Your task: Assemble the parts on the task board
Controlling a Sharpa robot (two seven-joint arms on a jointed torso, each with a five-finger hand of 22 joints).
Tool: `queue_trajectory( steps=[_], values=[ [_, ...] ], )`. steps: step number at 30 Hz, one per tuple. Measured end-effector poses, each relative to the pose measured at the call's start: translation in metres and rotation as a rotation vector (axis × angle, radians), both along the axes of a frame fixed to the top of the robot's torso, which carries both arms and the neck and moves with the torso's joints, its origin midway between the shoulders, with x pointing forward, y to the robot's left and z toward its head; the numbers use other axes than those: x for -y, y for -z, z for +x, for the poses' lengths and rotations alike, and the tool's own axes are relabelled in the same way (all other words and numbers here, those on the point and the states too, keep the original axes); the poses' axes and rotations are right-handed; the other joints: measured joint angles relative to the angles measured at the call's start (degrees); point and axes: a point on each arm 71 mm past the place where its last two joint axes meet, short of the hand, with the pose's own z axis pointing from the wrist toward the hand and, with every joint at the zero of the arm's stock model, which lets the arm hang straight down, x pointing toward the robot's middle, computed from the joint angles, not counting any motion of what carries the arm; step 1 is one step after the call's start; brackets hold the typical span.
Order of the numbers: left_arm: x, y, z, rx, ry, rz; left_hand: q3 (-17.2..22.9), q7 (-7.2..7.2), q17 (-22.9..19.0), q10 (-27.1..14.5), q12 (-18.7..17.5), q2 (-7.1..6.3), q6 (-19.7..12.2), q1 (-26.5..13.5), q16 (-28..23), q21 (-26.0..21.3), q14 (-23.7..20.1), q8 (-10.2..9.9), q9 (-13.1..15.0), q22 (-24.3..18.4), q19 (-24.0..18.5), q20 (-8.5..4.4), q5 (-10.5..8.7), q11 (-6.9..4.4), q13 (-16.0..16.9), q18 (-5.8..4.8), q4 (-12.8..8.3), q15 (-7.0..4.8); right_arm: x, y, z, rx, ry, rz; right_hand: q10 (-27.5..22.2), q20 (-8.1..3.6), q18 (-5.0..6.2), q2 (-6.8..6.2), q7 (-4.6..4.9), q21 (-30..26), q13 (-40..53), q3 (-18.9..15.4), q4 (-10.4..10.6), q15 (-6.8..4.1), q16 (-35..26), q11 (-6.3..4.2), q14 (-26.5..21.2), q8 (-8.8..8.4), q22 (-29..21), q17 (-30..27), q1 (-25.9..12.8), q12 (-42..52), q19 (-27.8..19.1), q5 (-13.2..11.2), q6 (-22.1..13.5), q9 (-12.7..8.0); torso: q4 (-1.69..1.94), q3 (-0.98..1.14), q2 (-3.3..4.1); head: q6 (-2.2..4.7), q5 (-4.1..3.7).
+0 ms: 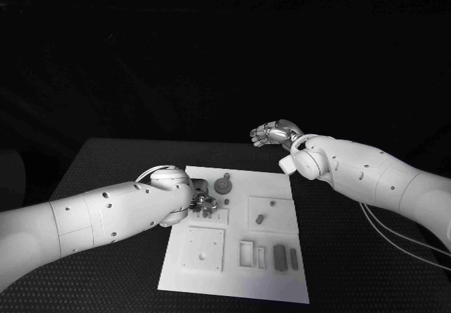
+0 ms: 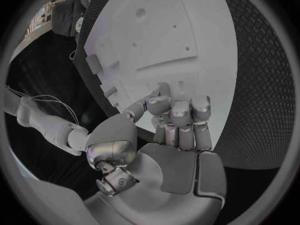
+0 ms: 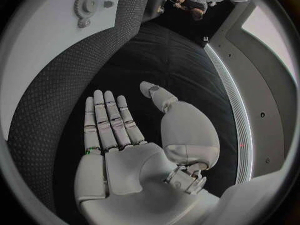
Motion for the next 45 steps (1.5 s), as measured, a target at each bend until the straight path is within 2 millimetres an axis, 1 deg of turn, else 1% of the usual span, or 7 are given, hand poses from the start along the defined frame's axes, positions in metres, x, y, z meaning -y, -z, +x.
queue_trajectory(
  steps=[4, 6, 18, 20, 31, 43, 45],
  values=[
    [0.0005, 0.0003, -0.0002, -0.006, 0.005, 0.006, 0.00, 0.00, -0.02, 0.00, 0.00, 0.00, 0.00, 0.00, 0.00, 0.00, -0.06, -0.01, -0.01, 0.00, 0.00, 0.00, 0.00, 0.00, 0.00, -0.02, -0.03, -0.06, -0.0001, 0.0001, 0.0000, 0.000, 0.000, 0.000, 0.00, 0.00, 0.00, 0.00, 0.00, 0.00, 0.00, 0.00, 0.00, 0.00, 0.00, 0.00, 0.00, 0.00, 0.02, 0.00, 0.00, 0.00, 0.00, 0.00, 0.00, 0.00, -0.03, 0.00, 0.00, -0.15, 0.01],
    [0.0008, 0.0005, -0.0003, -0.009, 0.007, 0.008, 0.00, 0.00, -0.05, 0.00, 0.00, 0.00, 0.00, 0.00, 0.00, 0.00, -0.13, -0.01, -0.02, 0.00, 0.00, 0.00, 0.00, 0.00, -0.04, -0.03, -0.03, -0.14, -0.0001, 0.0001, 0.0000, 0.000, 0.000, 0.000, 0.21, 0.00, 0.00, 0.00, 0.00, 0.00, 0.00, 0.00, 0.00, 0.00, 0.00, 0.21, 0.00, 0.00, 0.02, 0.00, 0.00, 0.00, 0.00, 0.00, 0.00, 0.00, -0.04, -0.01, 0.02, -0.20, 0.03],
    [0.0023, 0.0012, 0.0001, -0.012, 0.011, 0.014, -0.08, 0.00, -0.06, 0.00, 0.00, 0.13, 0.00, -0.13, 0.00, 0.00, -0.13, -0.13, -0.05, 0.00, 0.00, 0.01, -0.03, 0.00, -0.10, -0.10, -0.11, -0.14, -0.0007, 0.0002, -0.0001, 0.000, -0.001, 0.000, 0.21, 0.00, 0.00, 0.00, 0.00, 0.00, 0.00, 0.00, 0.00, 0.00, 0.00, 0.21, 0.00, 0.00, 0.06, -0.05, 0.00, 0.00, 0.00, 0.00, 0.00, -0.05, -0.05, 0.01, 0.03, -0.27, 0.02],
    [0.0030, 0.0012, 0.0000, -0.012, 0.012, 0.014, -0.08, 0.00, -0.10, 0.00, 0.00, 0.17, 0.00, -0.17, 0.00, 0.00, -0.13, -0.19, -0.05, 0.00, 0.00, 0.01, -0.07, 0.00, -0.10, -0.34, -0.11, -0.14, -0.0008, 0.0003, -0.0001, -0.001, -0.001, 0.000, 0.21, 0.00, 0.00, 0.00, 0.00, 0.00, 0.00, 0.00, 0.00, 0.00, 0.00, 0.21, 0.00, 0.00, 0.06, -0.05, 0.00, 0.00, 0.00, 0.00, 0.00, -0.05, -0.05, 0.00, 0.02, -0.27, 0.01],
    [0.0039, 0.0025, 0.0001, -0.013, 0.013, 0.016, -0.13, 0.00, -0.10, 0.00, -0.01, 0.23, 0.00, -0.23, 0.00, 0.00, -0.12, 0.01, -0.14, 0.00, 0.01, 0.01, -0.26, 0.00, -0.16, -0.36, -0.15, -0.13, -0.0010, 0.0008, -0.0003, -0.001, -0.002, 0.001, 0.21, 0.00, 0.00, 0.00, 0.00, 0.00, 0.00, 0.00, 0.00, 0.00, 0.00, 0.21, 0.00, 0.00, 0.11, -0.05, 0.00, -0.22, 0.00, 0.00, 0.00, -0.04, -0.05, -0.05, 0.03, -0.36, -0.03],
    [0.0026, 0.0044, -0.0005, -0.021, 0.017, 0.026, -0.01, 0.00, -0.15, 0.00, -0.01, 0.23, 0.00, -0.23, 0.00, 0.00, -0.03, 0.00, -0.10, 0.00, 0.01, 0.01, -0.47, 0.00, -0.21, -0.38, -0.01, -0.04, -0.0010, 0.0010, -0.0003, -0.001, -0.002, 0.001, 0.42, 0.00, 0.00, 0.00, 0.00, 0.00, 0.00, 0.00, 0.00, 0.00, 0.00, 0.00, 0.00, 0.00, 0.11, -0.09, 0.00, -0.22, 0.00, 0.00, 0.00, -0.09, -0.03, -0.05, 0.02, -0.53, -0.05],
    [0.0025, 0.0045, -0.0005, -0.021, 0.017, 0.027, -0.02, 0.00, -0.15, 0.00, -0.01, 0.23, 0.00, -0.23, 0.00, 0.00, -0.03, -0.01, -0.10, 0.00, 0.01, 0.01, -0.67, 0.00, -0.21, -0.38, 0.00, -0.04, -0.0010, 0.0010, -0.0003, -0.001, -0.002, 0.001, 0.42, 0.00, 0.00, 0.00, 0.00, 0.00, 0.00, 0.00, 0.00, -0.20, 0.00, 0.00, -0.20, 0.00, 0.15, -0.09, 0.00, -0.22, 0.00, 0.00, 0.00, -0.09, -0.03, -0.05, 0.01, -0.55, -0.03]
  ],
)
